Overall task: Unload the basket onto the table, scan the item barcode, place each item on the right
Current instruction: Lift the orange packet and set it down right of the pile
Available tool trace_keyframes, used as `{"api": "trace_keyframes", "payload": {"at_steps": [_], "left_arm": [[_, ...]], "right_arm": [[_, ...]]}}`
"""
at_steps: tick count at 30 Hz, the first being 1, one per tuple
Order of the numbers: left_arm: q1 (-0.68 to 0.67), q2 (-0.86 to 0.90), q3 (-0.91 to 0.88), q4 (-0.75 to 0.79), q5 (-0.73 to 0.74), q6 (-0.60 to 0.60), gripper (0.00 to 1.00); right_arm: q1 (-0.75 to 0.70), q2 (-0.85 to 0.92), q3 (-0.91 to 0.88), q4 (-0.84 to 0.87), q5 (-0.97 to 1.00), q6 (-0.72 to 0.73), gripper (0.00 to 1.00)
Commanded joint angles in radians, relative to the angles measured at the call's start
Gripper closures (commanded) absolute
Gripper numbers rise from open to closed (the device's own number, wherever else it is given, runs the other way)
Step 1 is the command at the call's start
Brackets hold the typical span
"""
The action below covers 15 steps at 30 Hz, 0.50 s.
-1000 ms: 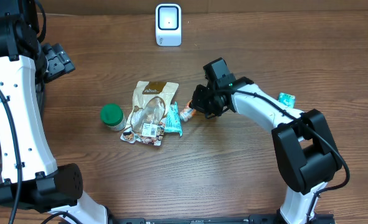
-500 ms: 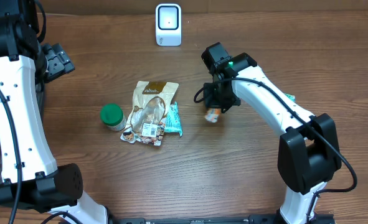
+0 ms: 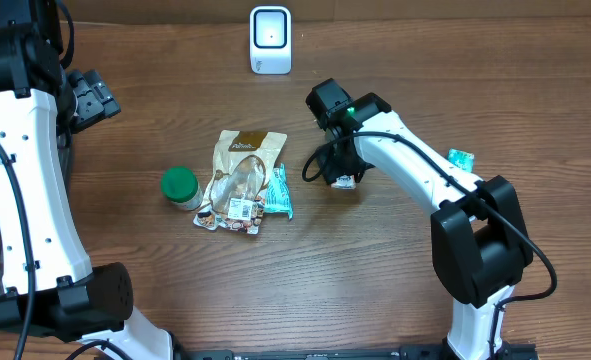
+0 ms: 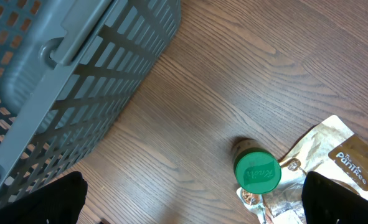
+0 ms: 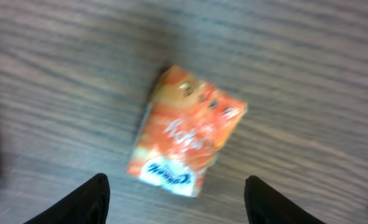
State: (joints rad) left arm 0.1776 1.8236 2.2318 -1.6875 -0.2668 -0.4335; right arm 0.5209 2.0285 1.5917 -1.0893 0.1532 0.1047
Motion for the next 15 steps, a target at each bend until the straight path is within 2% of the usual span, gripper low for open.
{"api": "trace_keyframes", "payload": {"at_steps": [1, 3, 6, 11, 15], "left_arm": [[-0.002, -0.004, 0.002, -0.002, -0.013, 0.015, 0.00], [-0.002, -0.004, 0.002, -0.002, -0.013, 0.015, 0.00], [-0.002, -0.004, 0.002, -0.002, -0.013, 0.015, 0.00], [-0.002, -0.004, 0.002, -0.002, -0.013, 0.015, 0.00], [-0.002, -0.004, 0.002, -0.002, -0.013, 0.015, 0.00]], "right_arm": [[-0.031, -0.003, 0.020, -0.019, -0.088, 0.058, 0.34], [-0.068, -0.003, 0.020, -0.041, -0.126, 0.115, 0.37], [-0.143, -0.003, 0.009, -0.054, -0.225, 0.184, 0.51], [-0.232, -0.003, -0.069, 0.023, -0.449, 0.199, 0.67], [-0.248, -0.003, -0.157, 0.112, -0.569, 0.177, 0.69]]}}
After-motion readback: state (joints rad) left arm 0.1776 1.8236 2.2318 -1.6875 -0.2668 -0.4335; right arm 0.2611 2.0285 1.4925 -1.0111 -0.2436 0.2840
